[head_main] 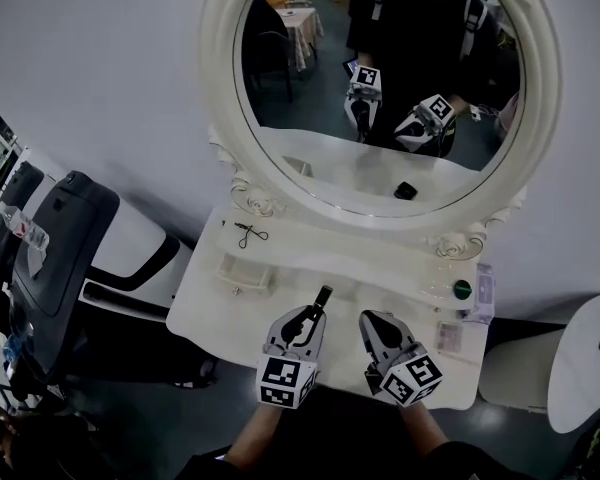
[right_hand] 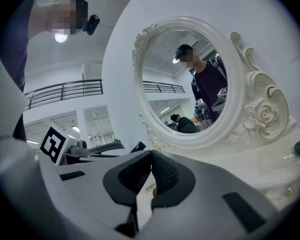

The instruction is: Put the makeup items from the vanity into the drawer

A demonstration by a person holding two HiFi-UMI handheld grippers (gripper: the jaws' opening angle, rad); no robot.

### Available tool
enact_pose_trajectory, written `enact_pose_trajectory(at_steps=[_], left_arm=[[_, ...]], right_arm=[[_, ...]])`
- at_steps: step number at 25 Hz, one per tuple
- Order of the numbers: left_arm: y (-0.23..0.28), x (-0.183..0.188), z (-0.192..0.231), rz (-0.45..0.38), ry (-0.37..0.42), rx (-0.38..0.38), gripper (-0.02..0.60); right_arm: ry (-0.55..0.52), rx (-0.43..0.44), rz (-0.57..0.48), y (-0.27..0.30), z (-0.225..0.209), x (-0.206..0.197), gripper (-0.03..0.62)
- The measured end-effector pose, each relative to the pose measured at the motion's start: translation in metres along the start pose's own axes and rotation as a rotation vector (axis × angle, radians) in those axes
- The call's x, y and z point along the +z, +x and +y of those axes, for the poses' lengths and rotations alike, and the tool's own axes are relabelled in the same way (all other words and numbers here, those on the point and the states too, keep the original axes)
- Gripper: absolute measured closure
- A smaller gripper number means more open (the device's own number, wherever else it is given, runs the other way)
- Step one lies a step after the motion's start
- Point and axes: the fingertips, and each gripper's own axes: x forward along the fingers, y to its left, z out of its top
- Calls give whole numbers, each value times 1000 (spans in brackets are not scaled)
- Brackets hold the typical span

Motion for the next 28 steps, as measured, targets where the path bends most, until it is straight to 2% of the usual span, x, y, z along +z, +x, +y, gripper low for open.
enact_pose_trajectory(at_steps=[7, 15, 28], left_arm=[[-4, 3, 6, -22, -10, 8, 479], [-9, -1, 11, -9, -5, 27, 479], [-13, -22, 30, 63, -41, 178, 479]], right_arm=[[-13, 17, 0, 3, 6, -1, 569], [-10, 28, 9, 6, 8, -2, 569], [39, 143, 72, 20, 1, -13, 569]])
